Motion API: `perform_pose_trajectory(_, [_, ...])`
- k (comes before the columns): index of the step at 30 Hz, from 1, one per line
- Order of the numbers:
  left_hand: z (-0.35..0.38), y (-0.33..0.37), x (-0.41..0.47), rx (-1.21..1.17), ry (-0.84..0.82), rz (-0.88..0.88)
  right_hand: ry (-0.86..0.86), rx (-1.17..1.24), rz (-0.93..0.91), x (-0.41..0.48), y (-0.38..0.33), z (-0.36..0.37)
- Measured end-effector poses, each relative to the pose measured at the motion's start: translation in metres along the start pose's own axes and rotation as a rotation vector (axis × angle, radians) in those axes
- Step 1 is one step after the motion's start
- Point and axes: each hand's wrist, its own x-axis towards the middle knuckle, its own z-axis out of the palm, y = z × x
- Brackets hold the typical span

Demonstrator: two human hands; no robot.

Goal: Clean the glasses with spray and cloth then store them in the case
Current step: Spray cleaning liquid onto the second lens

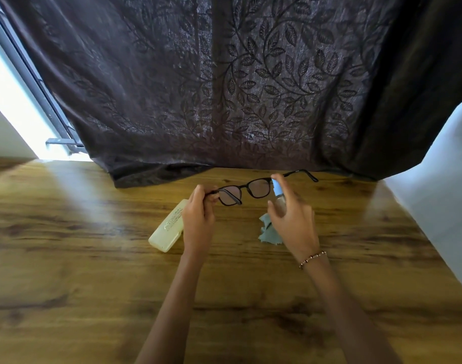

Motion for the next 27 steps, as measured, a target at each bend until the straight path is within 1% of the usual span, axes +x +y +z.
perform_pose_trajectory(5, [0.003, -0.002, -0.001, 0.013, -0.014, 0.022, 0.009, 0.08, 0.078, 0.001, -0.001, 0.003])
perform_pose_trajectory(11, [0.002, -0.003, -0.001, 0.032, -0.01, 0.029, 0.049, 0.05, 0.037, -0.001, -0.009, 0.008])
perform_pose_trajectory(13, [0.001, -0.003, 0.0, 0.038, -0.011, 0.023, 0.027, 0.056, 0.029, -0.001, -0.009, 0.009])
perform_pose_trajectory(17, [-0.001, -0.003, 0.0, 0.044, -0.005, 0.023, -0.078, 0.108, -0.026, 0.0, -0.004, 0.01])
perform_pose_trajectory(20, [-0.001, -0.002, 0.0, 0.045, -0.008, 0.018, -0.1, 0.107, -0.034, 0.0, -0.002, 0.01])
perform_pose_trajectory(22, [-0.001, -0.001, -0.001, 0.042, -0.008, 0.02, -0.089, 0.108, -0.009, -0.002, -0.001, 0.01])
perform_pose_trajectory(27, [-0.002, 0.0, -0.001, 0.048, -0.009, -0.003, 0.009, 0.084, 0.037, -0.004, -0.003, 0.008])
